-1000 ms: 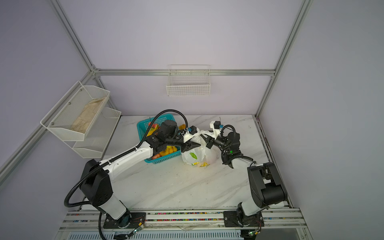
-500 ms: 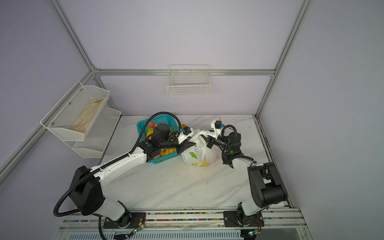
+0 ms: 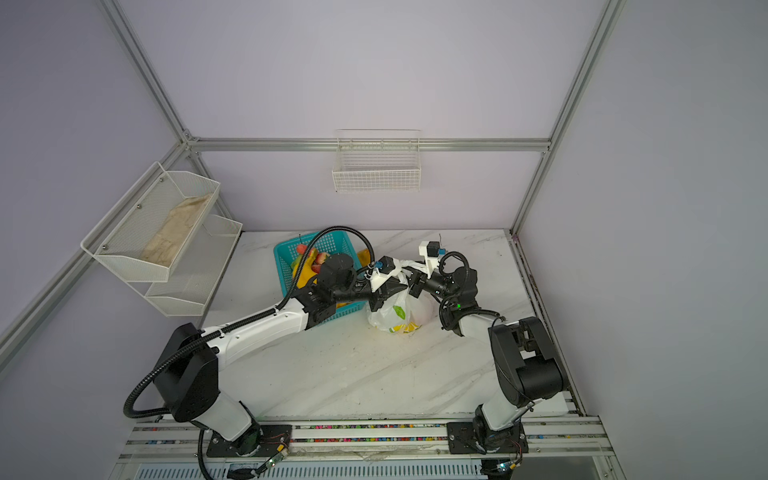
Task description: Place the fake fruits into the plastic bag and tie a complex knot
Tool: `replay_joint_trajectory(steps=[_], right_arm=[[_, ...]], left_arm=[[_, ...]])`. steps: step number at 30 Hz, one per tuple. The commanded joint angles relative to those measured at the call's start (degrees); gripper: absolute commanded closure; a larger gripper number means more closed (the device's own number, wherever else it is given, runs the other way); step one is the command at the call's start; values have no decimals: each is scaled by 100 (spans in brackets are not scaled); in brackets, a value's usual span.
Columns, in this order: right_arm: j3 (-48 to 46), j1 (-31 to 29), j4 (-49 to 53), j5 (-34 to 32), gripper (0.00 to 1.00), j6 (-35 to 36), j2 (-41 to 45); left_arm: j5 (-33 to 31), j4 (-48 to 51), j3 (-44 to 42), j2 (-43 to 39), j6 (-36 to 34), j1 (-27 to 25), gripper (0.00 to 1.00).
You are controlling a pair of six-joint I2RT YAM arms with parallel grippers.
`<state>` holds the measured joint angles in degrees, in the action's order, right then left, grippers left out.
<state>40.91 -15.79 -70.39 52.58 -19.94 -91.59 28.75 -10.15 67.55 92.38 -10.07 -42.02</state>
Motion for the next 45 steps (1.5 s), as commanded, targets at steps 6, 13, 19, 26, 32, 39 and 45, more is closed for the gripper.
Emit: replay_joint_trajectory(steps=[6, 13, 19, 26, 32, 39, 45], right_arm=[[136, 164, -476, 717, 100, -247, 53], [102, 194, -478, 909, 100, -150, 41], [113, 204, -472, 988, 100, -97, 14], [39, 214, -464, 992, 100, -57, 94], [94, 216, -450, 1005, 100, -177, 27], [2, 214, -440, 983, 100, -133, 97], [27, 212, -174, 962, 100, -7, 202]], left_arm=[[241, -615, -369, 32, 283, -18, 66], [411, -444, -635, -319, 158, 86, 51], [637, -388, -829, -713, 167, 288, 43], [807, -110, -832, -1086, 25, 549, 39], [590, -149, -847, -1568, 76, 773, 36], [421, 513, -329, -1395, -363, 1254, 40], [596, 1474, 507, -579, -767, 1318, 39]])
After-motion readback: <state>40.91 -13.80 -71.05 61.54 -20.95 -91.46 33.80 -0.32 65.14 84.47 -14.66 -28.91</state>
